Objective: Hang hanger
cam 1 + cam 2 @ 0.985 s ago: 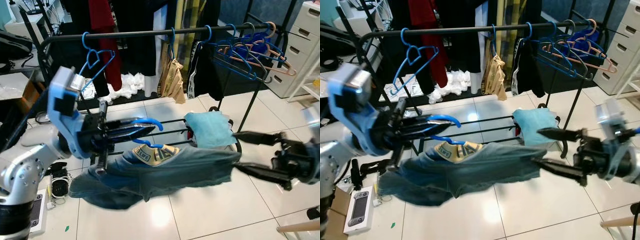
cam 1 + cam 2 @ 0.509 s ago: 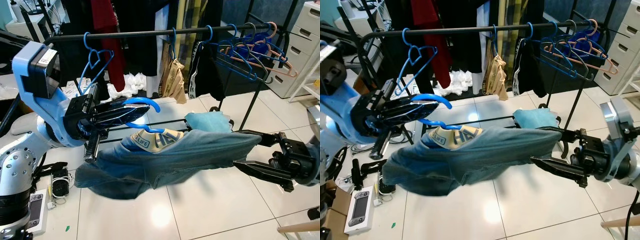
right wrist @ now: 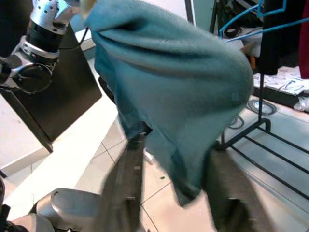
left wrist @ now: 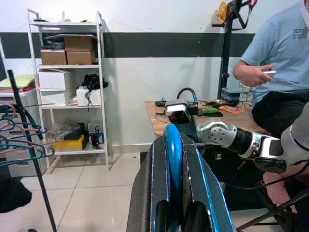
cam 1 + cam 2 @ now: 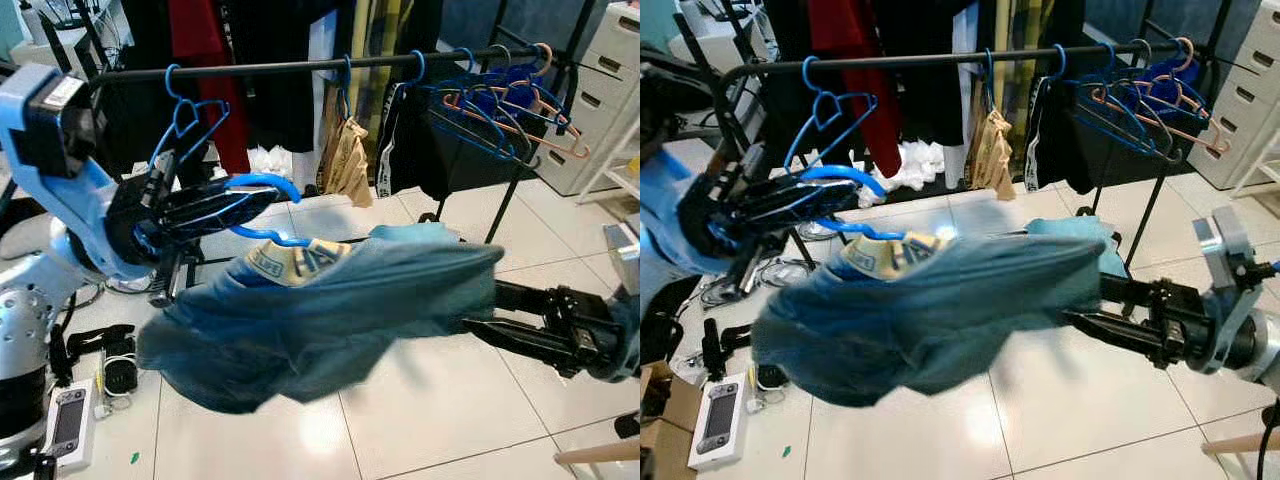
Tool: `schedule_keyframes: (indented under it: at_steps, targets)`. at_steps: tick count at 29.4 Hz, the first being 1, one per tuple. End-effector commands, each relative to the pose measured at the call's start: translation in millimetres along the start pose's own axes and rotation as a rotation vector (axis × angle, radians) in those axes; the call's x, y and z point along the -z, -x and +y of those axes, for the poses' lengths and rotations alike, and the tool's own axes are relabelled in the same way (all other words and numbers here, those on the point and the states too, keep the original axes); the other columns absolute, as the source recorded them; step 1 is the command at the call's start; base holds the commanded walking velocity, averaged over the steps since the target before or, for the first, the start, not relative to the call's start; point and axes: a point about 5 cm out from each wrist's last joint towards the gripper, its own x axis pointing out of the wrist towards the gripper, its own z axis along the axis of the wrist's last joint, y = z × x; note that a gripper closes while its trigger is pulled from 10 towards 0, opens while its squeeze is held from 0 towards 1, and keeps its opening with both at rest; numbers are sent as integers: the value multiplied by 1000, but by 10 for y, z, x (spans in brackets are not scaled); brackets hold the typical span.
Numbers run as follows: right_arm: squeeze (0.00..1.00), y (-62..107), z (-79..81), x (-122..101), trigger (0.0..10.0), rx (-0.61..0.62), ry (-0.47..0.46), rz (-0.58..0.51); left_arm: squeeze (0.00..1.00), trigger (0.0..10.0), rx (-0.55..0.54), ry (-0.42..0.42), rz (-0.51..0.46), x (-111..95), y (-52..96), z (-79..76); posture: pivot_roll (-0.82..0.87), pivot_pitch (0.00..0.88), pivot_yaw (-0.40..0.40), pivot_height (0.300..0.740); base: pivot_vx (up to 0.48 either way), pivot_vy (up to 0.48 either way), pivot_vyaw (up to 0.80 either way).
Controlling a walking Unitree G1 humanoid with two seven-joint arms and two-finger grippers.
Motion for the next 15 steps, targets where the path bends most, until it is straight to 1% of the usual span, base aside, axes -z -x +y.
schedule_keyframes:
  at_steps: [1, 8, 15]
  targets:
    - [0, 13, 5, 18, 0, 9, 3, 15, 0, 10000, 4, -41, 1, -99, 27, 2, -78, 88, 59, 740, 0, 0, 0]
    - [0, 19, -9, 20, 0, 23, 10, 9, 0, 10000, -7, -49, 4, -126, 51, 12, -76, 90, 58, 740, 0, 0, 0]
    - [0, 15, -48, 21, 0, 48, 24, 4, 0, 10000, 1, -33, -5, -98, 35, -11, -75, 89, 56, 740, 0, 0, 0]
